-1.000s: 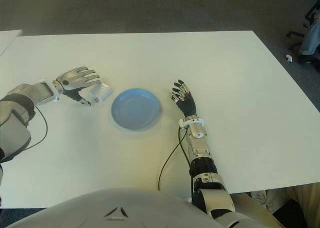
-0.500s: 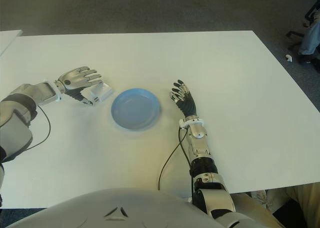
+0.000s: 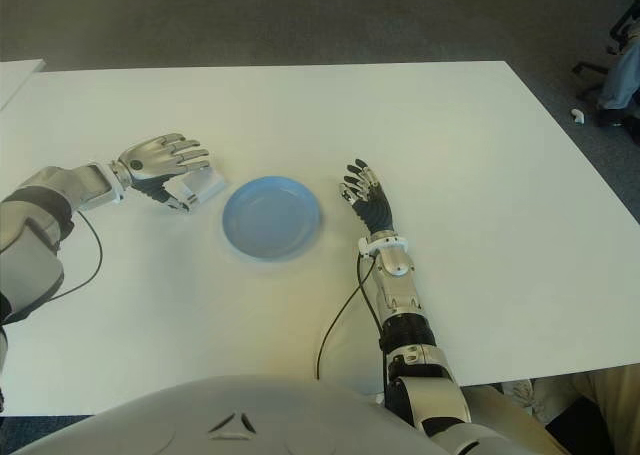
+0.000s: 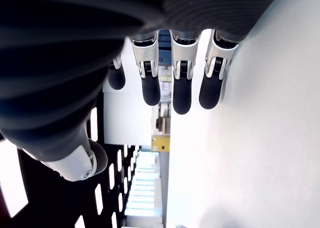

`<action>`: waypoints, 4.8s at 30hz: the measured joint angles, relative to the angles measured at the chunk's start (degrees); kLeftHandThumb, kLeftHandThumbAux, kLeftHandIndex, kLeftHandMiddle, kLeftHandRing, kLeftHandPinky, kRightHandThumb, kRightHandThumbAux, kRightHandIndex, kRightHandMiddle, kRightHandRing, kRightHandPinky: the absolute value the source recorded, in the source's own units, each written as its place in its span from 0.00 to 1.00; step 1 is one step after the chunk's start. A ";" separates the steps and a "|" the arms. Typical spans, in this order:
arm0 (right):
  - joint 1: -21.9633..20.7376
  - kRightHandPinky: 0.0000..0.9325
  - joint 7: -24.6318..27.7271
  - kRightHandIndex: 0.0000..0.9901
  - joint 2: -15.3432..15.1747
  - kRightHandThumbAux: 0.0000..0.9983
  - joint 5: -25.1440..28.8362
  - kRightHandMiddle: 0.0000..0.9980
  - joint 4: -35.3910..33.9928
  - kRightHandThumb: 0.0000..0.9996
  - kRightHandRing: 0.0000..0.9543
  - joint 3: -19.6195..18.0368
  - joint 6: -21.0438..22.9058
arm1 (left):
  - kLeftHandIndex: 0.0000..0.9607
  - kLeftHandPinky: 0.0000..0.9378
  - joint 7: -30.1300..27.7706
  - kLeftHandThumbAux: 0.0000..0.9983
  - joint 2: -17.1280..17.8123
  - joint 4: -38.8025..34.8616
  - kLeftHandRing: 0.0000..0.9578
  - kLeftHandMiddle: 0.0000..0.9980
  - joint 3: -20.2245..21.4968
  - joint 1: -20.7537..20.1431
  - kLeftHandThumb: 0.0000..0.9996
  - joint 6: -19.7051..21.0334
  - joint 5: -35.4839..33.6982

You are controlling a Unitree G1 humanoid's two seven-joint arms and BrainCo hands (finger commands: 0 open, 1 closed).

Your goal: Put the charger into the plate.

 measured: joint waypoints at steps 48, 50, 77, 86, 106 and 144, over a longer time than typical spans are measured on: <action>-1.73 0.23 -1.14 0.03 -0.33 0.66 -0.21 0.17 3.49 0.00 0.20 0.04 -2.41 | 0.00 0.03 0.31 0.21 0.07 -0.92 0.00 0.00 5.24 2.00 0.48 -2.54 -6.79; -1.71 0.23 -1.15 0.03 -0.32 0.67 -0.20 0.17 3.33 0.00 0.20 0.03 -2.41 | 0.00 0.03 -2.15 0.21 -0.37 -0.48 0.00 0.00 6.80 3.26 0.48 -3.10 -8.91; -1.28 0.24 -0.99 0.02 -0.36 0.71 -0.12 0.17 2.51 0.01 0.21 0.01 -2.01 | 0.00 0.08 -22.63 0.17 -4.72 -9.40 0.03 0.03 26.27 15.13 0.36 8.56 -28.34; -1.86 0.23 -1.02 0.02 -0.39 0.70 -0.20 0.17 3.52 0.00 0.21 0.06 -2.07 | 0.00 0.07 -21.28 0.16 -5.95 -12.46 0.02 0.03 29.67 17.12 0.35 11.36 -29.30; -1.91 0.24 -1.86 0.03 -0.49 0.70 -0.43 0.18 3.44 0.00 0.22 0.14 -2.36 | 0.00 0.05 -22.84 0.16 -4.86 -44.36 0.00 0.04 38.11 33.59 0.27 26.35 -29.92; -1.83 0.25 -2.06 0.03 -0.38 0.68 -0.33 0.16 3.21 0.05 0.21 0.63 -2.27 | 0.05 0.08 -28.73 0.18 -7.61 -59.80 0.04 0.08 42.16 43.58 0.31 41.24 -25.00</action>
